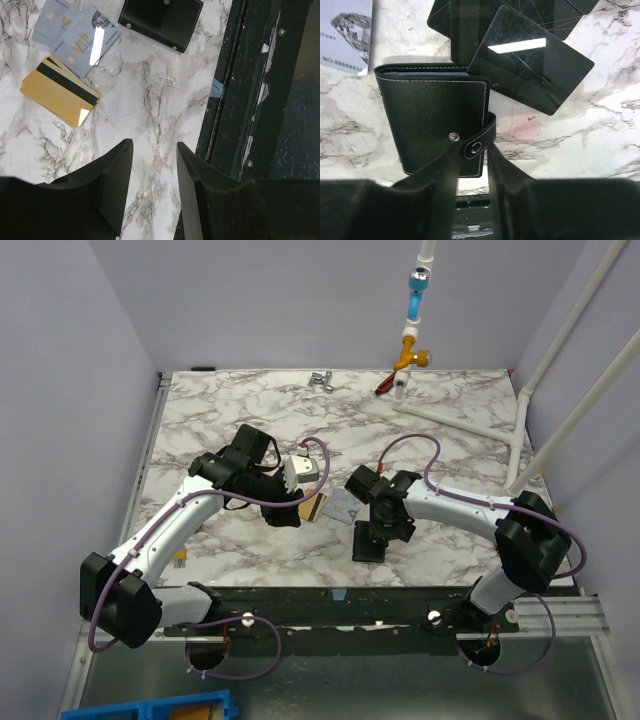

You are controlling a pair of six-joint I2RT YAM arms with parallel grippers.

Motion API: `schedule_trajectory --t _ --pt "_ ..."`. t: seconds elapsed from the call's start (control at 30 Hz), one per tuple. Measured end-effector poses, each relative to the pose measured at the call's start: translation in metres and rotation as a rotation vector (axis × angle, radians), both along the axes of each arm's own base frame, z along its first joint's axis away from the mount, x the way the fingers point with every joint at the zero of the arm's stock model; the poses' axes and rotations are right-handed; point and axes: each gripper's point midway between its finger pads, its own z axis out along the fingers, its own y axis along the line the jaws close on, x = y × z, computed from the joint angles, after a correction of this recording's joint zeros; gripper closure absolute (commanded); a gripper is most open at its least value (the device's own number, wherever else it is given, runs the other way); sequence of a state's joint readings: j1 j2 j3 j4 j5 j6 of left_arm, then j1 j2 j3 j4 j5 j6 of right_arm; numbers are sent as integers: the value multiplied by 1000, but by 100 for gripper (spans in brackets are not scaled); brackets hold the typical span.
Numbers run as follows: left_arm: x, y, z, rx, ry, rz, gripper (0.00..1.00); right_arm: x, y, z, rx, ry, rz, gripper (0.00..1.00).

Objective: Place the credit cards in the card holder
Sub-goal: Close the card holder at the center of the board.

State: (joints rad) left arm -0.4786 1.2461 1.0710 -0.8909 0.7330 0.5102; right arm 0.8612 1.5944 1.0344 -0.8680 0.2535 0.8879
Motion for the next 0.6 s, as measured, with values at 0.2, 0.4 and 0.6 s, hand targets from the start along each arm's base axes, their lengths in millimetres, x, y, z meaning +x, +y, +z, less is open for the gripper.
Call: schedule_trajectory --t 0.2,0.4,0.6 --pt "0 0 0 0 -1 0 59 4 1 2 0 -18 -6 95" --pt "0 0 0 0 -2 -1 59 5 0 2 -3 -22 -8 99" --pt "2 -1 -1 0 -2 -1 59 6 2 2 2 -24 -7 99"
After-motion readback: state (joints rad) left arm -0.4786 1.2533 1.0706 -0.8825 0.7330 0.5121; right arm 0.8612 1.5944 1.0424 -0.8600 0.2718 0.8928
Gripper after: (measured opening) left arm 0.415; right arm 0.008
